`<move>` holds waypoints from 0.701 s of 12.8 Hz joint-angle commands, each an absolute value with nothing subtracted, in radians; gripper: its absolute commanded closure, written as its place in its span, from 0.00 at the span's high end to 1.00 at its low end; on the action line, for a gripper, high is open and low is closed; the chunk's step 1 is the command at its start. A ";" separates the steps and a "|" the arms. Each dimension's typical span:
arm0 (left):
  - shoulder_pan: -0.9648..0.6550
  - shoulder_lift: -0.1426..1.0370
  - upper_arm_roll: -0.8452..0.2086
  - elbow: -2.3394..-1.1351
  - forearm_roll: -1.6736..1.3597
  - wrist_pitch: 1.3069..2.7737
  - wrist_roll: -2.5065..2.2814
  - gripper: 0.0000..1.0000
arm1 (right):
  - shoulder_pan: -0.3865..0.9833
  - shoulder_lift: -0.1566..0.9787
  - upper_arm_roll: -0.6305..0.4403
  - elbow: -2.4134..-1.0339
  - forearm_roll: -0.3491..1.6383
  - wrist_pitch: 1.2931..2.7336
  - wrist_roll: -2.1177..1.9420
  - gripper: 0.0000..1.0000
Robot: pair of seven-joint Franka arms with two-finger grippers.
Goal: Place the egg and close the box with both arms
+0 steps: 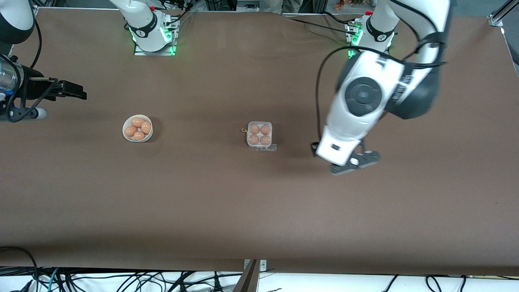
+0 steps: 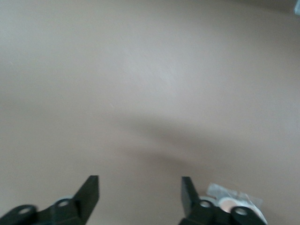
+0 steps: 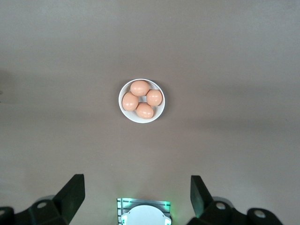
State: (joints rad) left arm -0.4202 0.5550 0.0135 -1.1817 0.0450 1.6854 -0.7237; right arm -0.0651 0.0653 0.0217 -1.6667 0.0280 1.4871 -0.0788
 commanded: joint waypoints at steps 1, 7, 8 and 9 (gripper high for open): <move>-0.318 0.545 0.003 -1.097 0.071 1.614 -0.542 1.00 | -0.084 0.037 0.037 -1.675 0.017 1.480 -0.089 1.00; -0.138 0.410 0.005 -1.155 0.078 1.548 -0.143 1.00 | -0.084 0.026 0.040 -1.677 0.015 1.480 -0.095 1.00; -0.111 0.347 0.003 -1.229 0.077 1.558 -0.115 1.00 | -0.084 0.028 0.040 -1.677 0.015 1.480 -0.095 1.00; -0.106 0.298 0.003 -1.299 0.078 1.574 -0.115 1.00 | -0.084 0.026 0.040 -1.677 0.015 1.479 -0.092 1.00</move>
State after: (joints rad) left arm -0.1241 0.4300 0.0168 -1.1349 0.0473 1.5529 -0.1564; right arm -0.0660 0.0484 0.0228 -1.6660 0.0266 1.4864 -0.0795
